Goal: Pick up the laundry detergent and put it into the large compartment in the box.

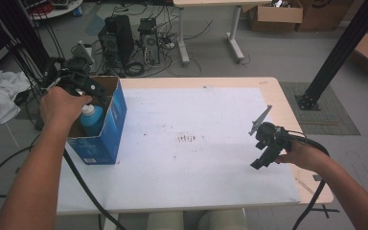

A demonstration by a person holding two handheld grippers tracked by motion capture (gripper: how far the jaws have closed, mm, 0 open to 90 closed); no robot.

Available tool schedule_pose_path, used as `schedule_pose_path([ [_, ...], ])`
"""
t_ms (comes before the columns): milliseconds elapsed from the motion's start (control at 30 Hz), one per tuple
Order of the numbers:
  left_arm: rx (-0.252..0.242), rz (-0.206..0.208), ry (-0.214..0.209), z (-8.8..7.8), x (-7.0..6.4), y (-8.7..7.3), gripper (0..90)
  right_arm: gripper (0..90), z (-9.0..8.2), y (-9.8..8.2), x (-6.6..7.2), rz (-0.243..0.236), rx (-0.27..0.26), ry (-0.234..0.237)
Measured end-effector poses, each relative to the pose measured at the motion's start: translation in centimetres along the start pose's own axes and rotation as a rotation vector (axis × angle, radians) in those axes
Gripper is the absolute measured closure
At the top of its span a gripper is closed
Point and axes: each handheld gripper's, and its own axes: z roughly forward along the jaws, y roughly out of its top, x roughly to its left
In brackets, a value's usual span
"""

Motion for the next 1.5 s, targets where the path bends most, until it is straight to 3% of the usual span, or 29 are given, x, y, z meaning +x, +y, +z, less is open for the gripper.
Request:
schedule_pose_path([
  [267, -0.031, 0.066, -0.024, -1.1, -2.0, 0.6, 20.2, 17.7, -0.1, 0.1, 0.0, -0.006, -0.003, -0.002],
  [400, -0.056, 0.138, -0.047, -1.9, -3.8, 1.0, 20.3, 17.7, -0.1, 0.1, 0.0, -0.007, -0.004, -0.005],
  [500, -0.070, 0.157, -0.058, -2.1, -4.6, 1.1, 20.3, 17.7, -0.1, 0.1, 0.1, 0.001, -0.002, -0.003],
  [567, -0.078, 0.223, -0.073, -2.5, -6.0, 1.4, 20.1, 17.7, -0.2, 0.1, 0.0, -0.006, -0.006, -0.004],
  [700, -0.089, 0.292, -0.080, -2.7, -7.5, 1.7, 19.9, 17.7, -0.2, 0.1, 0.0, 0.000, -0.006, -0.004],
  [767, -0.088, 0.311, -0.084, -2.7, -7.8, 1.8, 19.9, 17.7, -0.2, 0.1, 0.0, 0.000, -0.005, -0.004],
  [833, -0.081, 0.356, -0.086, -2.6, -8.9, 2.0, 19.9, 17.7, -0.3, 0.1, 0.0, 0.002, -0.004, -0.003],
  [1200, -0.062, 0.482, -0.110, -2.0, -11.7, 2.8, 19.2, 17.7, -0.2, 0.2, 0.0, 0.014, -0.004, -0.002],
  [1333, -0.051, 0.543, -0.122, -1.4, -13.5, 3.3, 19.3, 17.7, -0.4, 0.2, -0.1, 0.007, -0.004, -0.003],
  [1500, -0.027, 0.600, -0.116, -0.9, -14.9, 3.8, 19.4, 17.6, -0.4, 0.3, -0.1, 0.013, -0.006, -0.005],
])
